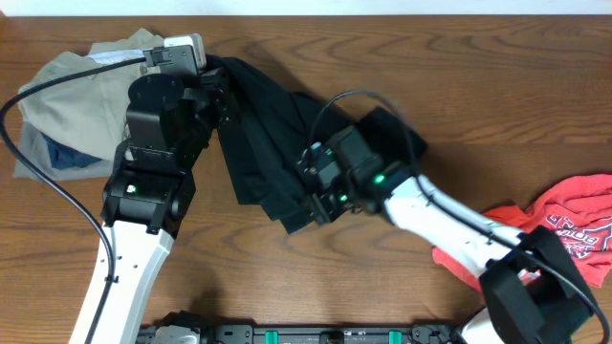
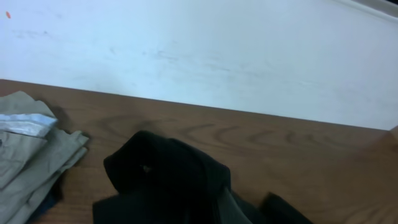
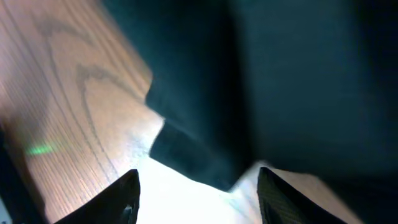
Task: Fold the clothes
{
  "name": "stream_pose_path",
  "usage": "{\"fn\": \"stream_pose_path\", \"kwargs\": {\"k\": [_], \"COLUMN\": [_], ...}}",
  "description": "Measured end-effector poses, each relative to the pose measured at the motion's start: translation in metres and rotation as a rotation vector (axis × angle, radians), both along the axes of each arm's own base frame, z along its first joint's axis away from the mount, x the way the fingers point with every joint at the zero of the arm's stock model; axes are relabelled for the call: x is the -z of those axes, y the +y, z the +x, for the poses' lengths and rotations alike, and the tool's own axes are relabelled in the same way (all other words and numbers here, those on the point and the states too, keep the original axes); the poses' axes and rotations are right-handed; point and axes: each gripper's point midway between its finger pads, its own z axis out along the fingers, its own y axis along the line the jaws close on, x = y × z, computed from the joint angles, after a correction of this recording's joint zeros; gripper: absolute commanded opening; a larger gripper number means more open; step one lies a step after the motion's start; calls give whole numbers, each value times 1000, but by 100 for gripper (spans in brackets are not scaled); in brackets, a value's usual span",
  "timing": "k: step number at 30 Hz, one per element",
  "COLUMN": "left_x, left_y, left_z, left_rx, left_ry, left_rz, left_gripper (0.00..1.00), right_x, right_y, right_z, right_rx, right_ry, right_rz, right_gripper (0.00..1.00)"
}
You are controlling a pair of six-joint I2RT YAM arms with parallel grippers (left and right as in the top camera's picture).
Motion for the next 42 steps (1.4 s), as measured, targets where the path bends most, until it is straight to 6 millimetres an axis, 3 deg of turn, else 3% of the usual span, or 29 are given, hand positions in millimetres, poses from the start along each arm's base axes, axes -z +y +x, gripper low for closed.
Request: {"fn": "stream_pose_path", "kwargs": {"k": [5, 14, 15, 17, 23, 26, 28, 30, 32, 35, 37, 39, 40, 42], "left_x": [0, 0, 0, 0, 0, 0, -1, -7, -18, -33, -38, -38, -36, -26], "left_y": [3, 6, 6, 6, 6, 9, 13, 18, 20, 22, 22, 21, 20, 18], "left_z": [1, 1, 1, 1, 1, 2, 3, 6, 9, 13, 14, 14, 13, 11], "left_rx": [-19, -33, -33, -33, -33, -44, -67, -92, -109, -127, -128, -123, -120, -113], "left_ry": [-2, -3, -2, -3, -3, -6, -14, -41, -86, -150, -168, -169, -161, -121], "left_rz": [7, 12, 12, 12, 19, 32, 46, 55, 50, 39, 34, 34, 35, 44], "left_gripper": [6, 6, 6, 6, 6, 6, 6, 6, 6, 6, 6, 6, 6, 6], "right_x": [11, 53, 59, 57, 65, 56, 35, -3, -65, -158, -209, -245, -258, -263], "right_y": [12, 13, 15, 22, 11, -29, -63, -92, -128, -179, -211, -236, -245, -253], "right_z": [-11, 9, 13, 21, 20, 24, 41, 72, 117, 163, 175, 172, 167, 155], "right_rx": [31, 198, 210, 229, 281, 325, 369, 426, 500, 610, 669, 697, 698, 683], "right_ry": [-17, -34, -42, -57, -18, 14, 6, -50, -159, -338, -429, -484, -500, -485], "right_rz": [-44, -124, -123, -89, -139, -252, -304, -308, -279, -233, -225, -236, -245, -274], "right_gripper": [64, 65, 50, 2, 1, 1, 1, 1, 1, 1, 1, 1, 1, 1]}}
